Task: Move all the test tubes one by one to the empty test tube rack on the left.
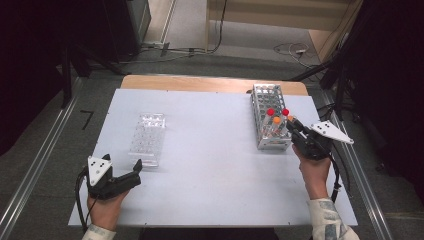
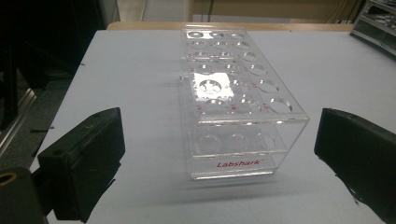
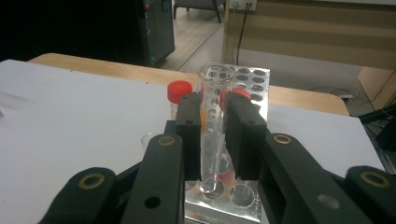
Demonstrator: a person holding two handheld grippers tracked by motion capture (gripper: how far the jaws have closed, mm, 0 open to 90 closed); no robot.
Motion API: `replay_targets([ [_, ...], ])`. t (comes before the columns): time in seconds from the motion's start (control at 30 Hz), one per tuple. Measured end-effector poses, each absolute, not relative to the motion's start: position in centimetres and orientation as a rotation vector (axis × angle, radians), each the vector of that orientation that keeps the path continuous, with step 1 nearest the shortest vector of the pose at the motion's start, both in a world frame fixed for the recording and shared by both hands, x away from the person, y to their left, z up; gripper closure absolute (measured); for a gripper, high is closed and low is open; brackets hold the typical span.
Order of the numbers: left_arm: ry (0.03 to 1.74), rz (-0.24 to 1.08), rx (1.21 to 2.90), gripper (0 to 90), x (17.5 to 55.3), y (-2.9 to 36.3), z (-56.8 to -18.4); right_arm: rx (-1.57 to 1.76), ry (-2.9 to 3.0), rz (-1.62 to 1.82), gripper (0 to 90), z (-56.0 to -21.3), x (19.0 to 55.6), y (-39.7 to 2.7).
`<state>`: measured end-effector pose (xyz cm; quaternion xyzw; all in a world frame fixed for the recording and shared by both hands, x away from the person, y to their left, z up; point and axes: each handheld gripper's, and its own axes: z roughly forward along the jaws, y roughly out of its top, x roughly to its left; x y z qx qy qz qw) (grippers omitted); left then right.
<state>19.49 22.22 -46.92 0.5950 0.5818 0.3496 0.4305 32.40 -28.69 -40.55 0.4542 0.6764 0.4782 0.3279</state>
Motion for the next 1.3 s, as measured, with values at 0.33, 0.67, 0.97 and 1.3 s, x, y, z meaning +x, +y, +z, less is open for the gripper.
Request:
replay_targets([
  [0.33,1.415,0.775,1.524,2.0,19.8,20.1,-45.9,1.144,1.871,1.227,73.6,-40.4,30.8,-27.5],
  [0.67,1.323,0.754,1.554,2.0,20.4,17.9,-45.1,1.093,1.982,1.247,73.6,-41.2,29.6,-25.3],
  [0.97,1.249,0.707,1.611,2.1,22.2,14.3,-44.4,1.043,2.054,1.285,73.6,-42.1,29.0,-22.4],
  [1.3,1.230,0.653,1.619,2.9,23.7,12.5,-44.2,0.993,2.159,1.284,73.6,-43.9,28.6,-18.9],
])
